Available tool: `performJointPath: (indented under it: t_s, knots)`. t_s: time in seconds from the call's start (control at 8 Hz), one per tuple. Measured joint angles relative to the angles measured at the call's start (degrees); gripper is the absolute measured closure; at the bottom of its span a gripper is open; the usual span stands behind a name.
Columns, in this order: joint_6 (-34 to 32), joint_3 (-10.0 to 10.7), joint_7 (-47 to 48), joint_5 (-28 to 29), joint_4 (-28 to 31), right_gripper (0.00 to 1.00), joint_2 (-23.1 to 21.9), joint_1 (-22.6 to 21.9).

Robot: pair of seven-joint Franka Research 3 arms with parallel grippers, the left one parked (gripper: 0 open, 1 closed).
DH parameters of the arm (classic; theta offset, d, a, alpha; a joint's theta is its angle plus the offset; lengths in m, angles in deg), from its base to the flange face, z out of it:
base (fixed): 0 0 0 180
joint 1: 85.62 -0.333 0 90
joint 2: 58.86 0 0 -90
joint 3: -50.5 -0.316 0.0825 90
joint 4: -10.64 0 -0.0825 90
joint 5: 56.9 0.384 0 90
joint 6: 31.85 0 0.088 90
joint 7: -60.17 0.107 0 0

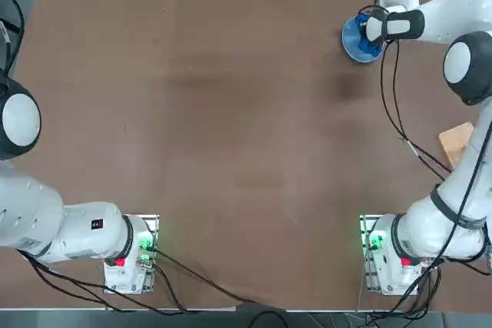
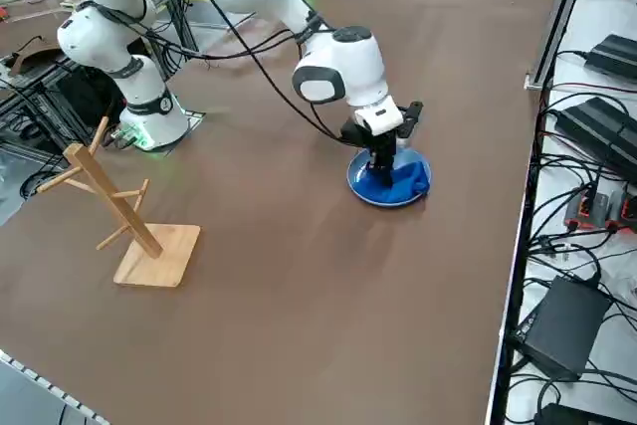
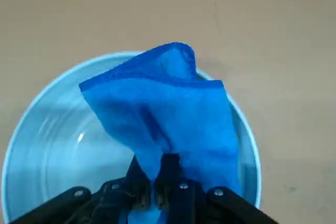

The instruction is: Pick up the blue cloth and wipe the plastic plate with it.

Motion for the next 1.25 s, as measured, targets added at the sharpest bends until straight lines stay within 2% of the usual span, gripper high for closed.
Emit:
performJointPath:
  t_s: [0.25, 0.75, 1.25]
  knots:
    - [0.0, -0.1, 1.0, 0.0, 1.8, 0.94, -1.1, -0.9]
    - [0.6, -0.1, 5.0, 0.0, 1.5, 0.94, -1.0, -3.6]
    - [3.6, -0.3, 5.1, -1.4, -3.8, 0.94, 3.1, -3.5]
